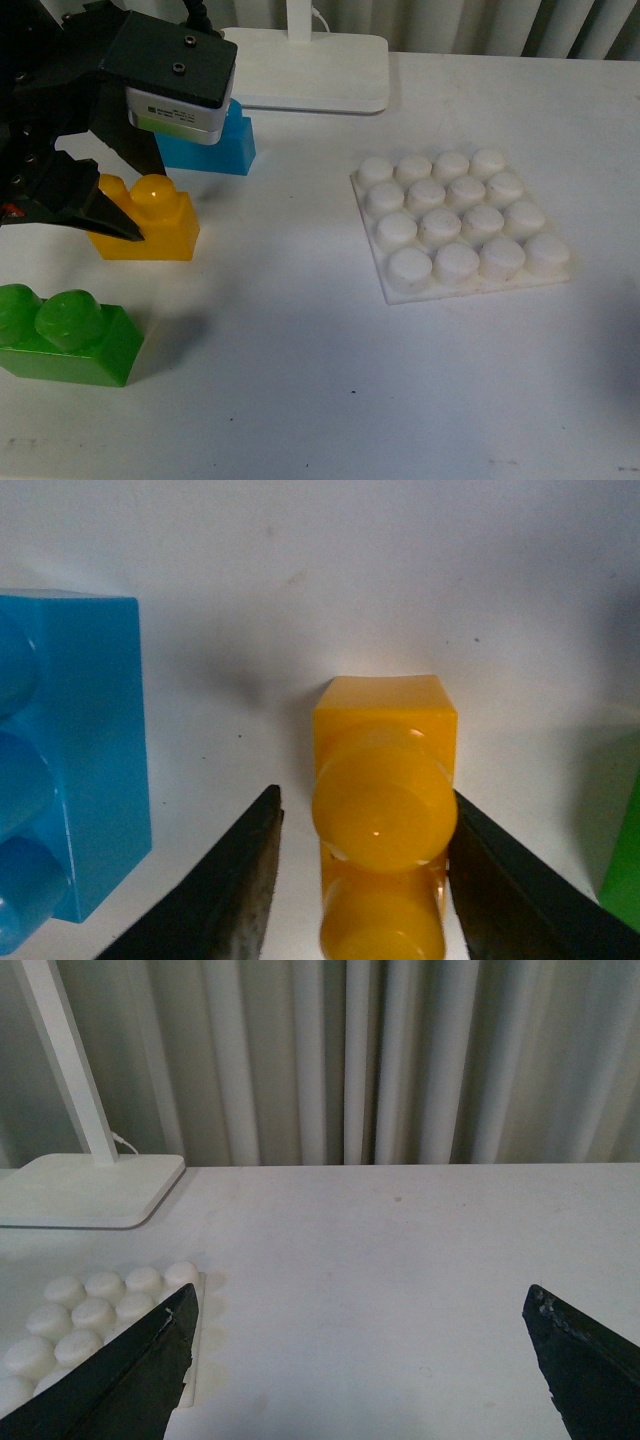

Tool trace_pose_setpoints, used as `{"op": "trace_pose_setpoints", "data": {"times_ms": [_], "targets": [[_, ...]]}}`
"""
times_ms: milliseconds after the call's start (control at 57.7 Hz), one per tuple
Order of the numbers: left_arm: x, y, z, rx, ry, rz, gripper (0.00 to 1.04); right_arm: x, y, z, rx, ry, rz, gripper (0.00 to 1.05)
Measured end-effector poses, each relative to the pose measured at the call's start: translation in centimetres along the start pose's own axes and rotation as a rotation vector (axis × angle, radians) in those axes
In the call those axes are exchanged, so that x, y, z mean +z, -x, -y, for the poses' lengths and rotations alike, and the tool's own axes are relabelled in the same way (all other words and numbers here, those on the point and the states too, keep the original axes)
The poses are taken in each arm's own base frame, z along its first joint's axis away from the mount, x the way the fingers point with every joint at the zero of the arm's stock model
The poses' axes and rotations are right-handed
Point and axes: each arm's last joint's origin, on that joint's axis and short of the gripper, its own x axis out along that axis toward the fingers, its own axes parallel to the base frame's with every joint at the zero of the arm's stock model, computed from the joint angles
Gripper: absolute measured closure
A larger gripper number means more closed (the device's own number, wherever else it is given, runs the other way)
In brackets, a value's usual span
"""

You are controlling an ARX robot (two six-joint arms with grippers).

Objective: Insert yellow block into base center

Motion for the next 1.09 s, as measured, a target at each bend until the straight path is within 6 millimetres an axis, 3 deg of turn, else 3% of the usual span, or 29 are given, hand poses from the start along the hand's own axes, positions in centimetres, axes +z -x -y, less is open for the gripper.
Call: {"op": "trace_pose_setpoints", "data": {"times_ms": [121, 295, 728, 884, 1092], "targets": [[0.1, 0.0, 0.1, -0.019, 0.001, -0.007, 0.74, 0.0, 0.0, 0.0, 0.0, 0.0, 0.0, 0.09], [1.2, 0.5, 0.0, -0.041, 0.017, 0.069, 0.74, 0.0, 0.0, 0.0, 0.0, 0.0, 0.0, 0.09], [8.1, 3.7, -1.7, 0.047, -0.058, 0.203, 0.74, 0.0, 0.0, 0.0, 0.0, 0.0, 0.0, 0.09], [10.7, 3.4, -3.2, 0.077, -0.076, 0.218, 0.74, 0.0, 0.0, 0.0, 0.0, 0.0, 0.0, 0.09], [14.0, 1.4, -4.2, 0.041, -0.074, 0.224, 0.74, 0.0, 0.0, 0.0, 0.0, 0.0, 0.0, 0.09]]}}
